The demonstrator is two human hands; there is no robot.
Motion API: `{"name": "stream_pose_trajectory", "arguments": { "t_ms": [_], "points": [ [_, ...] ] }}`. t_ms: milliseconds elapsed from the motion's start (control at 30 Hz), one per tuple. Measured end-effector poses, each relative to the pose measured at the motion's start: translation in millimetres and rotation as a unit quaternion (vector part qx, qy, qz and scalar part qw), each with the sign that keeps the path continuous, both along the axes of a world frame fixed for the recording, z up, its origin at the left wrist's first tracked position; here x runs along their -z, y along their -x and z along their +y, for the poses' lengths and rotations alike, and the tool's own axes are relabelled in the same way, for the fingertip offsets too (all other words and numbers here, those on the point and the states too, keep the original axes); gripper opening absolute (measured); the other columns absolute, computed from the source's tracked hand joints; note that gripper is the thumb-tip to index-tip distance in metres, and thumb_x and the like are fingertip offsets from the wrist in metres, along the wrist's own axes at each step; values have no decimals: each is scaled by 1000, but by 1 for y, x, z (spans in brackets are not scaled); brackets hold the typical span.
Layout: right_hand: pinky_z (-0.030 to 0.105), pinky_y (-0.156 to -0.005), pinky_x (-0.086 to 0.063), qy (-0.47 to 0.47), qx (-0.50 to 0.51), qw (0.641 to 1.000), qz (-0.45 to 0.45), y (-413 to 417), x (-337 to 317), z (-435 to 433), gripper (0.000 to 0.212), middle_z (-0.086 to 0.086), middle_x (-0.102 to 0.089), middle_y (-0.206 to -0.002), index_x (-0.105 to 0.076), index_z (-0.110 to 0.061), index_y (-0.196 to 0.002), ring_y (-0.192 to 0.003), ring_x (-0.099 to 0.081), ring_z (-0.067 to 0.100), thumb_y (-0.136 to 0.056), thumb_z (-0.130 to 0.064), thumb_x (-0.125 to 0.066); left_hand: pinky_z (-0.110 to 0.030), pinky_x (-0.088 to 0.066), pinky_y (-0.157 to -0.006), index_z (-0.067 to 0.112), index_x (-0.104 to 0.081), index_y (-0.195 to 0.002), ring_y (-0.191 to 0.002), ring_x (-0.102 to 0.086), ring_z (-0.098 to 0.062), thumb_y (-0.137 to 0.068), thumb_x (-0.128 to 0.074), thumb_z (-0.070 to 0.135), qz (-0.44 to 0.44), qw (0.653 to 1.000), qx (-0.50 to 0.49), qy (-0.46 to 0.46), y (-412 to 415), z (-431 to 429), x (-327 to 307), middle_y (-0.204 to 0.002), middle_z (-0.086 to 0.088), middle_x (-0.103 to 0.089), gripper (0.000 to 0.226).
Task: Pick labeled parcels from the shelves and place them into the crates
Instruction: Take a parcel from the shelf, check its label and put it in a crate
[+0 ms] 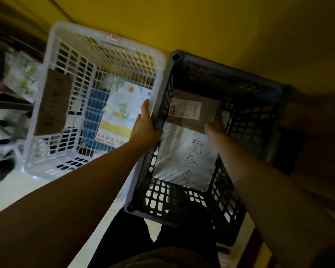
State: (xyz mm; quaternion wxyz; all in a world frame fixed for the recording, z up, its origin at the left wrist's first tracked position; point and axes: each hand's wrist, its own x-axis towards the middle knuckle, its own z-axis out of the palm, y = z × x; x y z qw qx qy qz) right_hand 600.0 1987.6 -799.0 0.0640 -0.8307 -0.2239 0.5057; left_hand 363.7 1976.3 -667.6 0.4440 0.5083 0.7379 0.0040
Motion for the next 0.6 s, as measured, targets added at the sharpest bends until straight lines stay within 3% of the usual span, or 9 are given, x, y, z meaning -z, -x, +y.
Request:
{"name": "stream_pose_trajectory", "arguments": {
  "t_ms": [167,300,433,600],
  "points": [
    [54,-98,-54,-32,-224,973,-49,-5,-66,-6,57,16,-59,-136,-47,-17,-142,-123,-58,37,-88,-34,-57,-50,-48,-98,12,0,-161,-126,-51,-45,-91,-70,26,5,996,74,55,10,1,-29,-146,-26,-42,100],
    [52,-107,-46,-76,-363,922,-113,-6,-139,-9,63,11,-48,-145,-42,-21,-145,-135,-45,35,-89,-41,-62,-54,-45,-103,10,-4,-161,-131,-46,-46,-90,-73,33,32,980,192,32,17,13,-66,-147,-27,-39,102],
    [55,-116,-33,-100,-431,881,-166,-2,-218,-13,73,11,-31,-159,-26,-17,-157,-148,-26,34,-96,-45,-57,-55,-38,-111,8,2,-161,-142,-33,-45,-97,-64,34,66,942,328,-7,27,34,-119,-160,-26,-23,96],
    [58,-119,-27,-110,-401,882,-220,14,-312,-36,69,9,-22,-164,-22,-16,-158,-152,-15,31,-101,-43,-50,-53,-39,-110,10,-1,-161,-143,-32,-45,-99,-61,35,100,883,443,-116,46,50,-198,-158,-26,-24,90]
  ]
}}
